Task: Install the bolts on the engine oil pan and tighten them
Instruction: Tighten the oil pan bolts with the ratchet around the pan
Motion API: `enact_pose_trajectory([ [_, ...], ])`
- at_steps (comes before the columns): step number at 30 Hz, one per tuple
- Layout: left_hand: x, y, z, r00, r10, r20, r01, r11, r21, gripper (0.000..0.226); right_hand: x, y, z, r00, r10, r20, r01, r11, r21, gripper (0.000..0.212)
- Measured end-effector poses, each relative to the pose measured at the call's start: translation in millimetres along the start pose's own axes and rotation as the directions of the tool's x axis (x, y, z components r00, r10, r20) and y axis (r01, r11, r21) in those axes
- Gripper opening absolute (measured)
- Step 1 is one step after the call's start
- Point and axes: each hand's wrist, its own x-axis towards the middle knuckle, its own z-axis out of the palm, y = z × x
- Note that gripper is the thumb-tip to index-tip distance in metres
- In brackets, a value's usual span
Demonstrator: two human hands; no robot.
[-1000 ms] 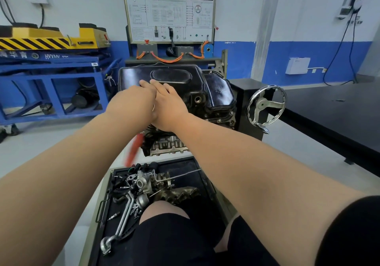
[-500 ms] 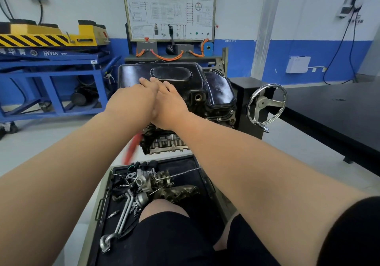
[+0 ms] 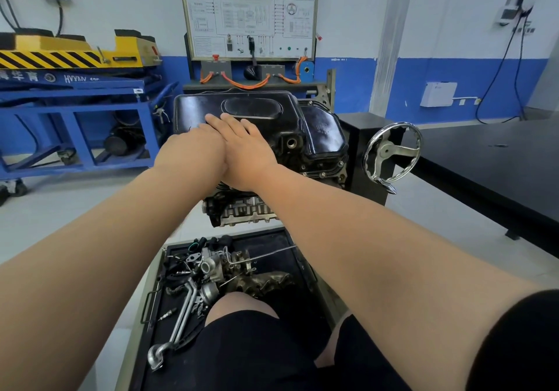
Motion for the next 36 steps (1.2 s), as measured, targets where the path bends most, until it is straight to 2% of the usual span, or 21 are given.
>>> enact_pose_trajectory([
  [5, 1.6, -3.2, 6.0, 0.979, 0.202, -0.031, -0.189, 0.955, 0.230, 0.047, -1.7, 0.1, -0.5, 0.999, 0.002, -0.033, -0.002, 1.000, 0.018, 0.072],
  [8, 0.6, -6.3, 5.7, 0.962, 0.272, -0.032, -0.253, 0.926, 0.281, 0.050, -3.4, 1.3, -1.9, 0.999, -0.012, -0.034, 0.013, 0.999, 0.035, 0.075],
  [10, -0.1, -10.3, 4.0, 0.960, 0.276, -0.050, -0.264, 0.949, 0.170, 0.044, -4.2, 3.6, -3.8, 0.999, -0.035, -0.012, 0.036, 0.998, 0.050, 0.078],
  [13, -2.9, -15.5, 1.5, 0.972, 0.202, -0.120, -0.218, 0.966, -0.138, 0.035, -1.0, 7.1, -11.5, 0.997, -0.076, 0.026, 0.075, 0.997, 0.029, 0.080],
  [17, 0.4, -23.9, -7.9, 0.967, 0.104, -0.231, -0.175, 0.933, -0.315, 0.022, 10.6, 10.5, -31.4, 0.992, -0.116, -0.049, 0.119, 0.992, 0.049, 0.062],
  [20, 4.5, -34.8, -15.3, 0.970, 0.100, -0.221, -0.167, 0.937, -0.308, 0.021, 21.0, 6.4, -41.8, 0.988, -0.141, -0.062, 0.145, 0.988, 0.059, 0.057],
  [25, 0.7, -48.9, -7.3, 0.975, 0.083, -0.205, -0.141, 0.946, -0.291, 0.023, 32.9, -7.0, -40.2, 0.990, -0.138, 0.004, 0.138, 0.990, 0.041, 0.052],
  [36, 2.8, -50.3, 0.8, 0.977, 0.088, -0.197, -0.130, 0.968, -0.213, 0.021, 37.5, -13.6, -29.6, 0.993, -0.113, -0.039, 0.112, 0.993, -0.023, 0.050],
])
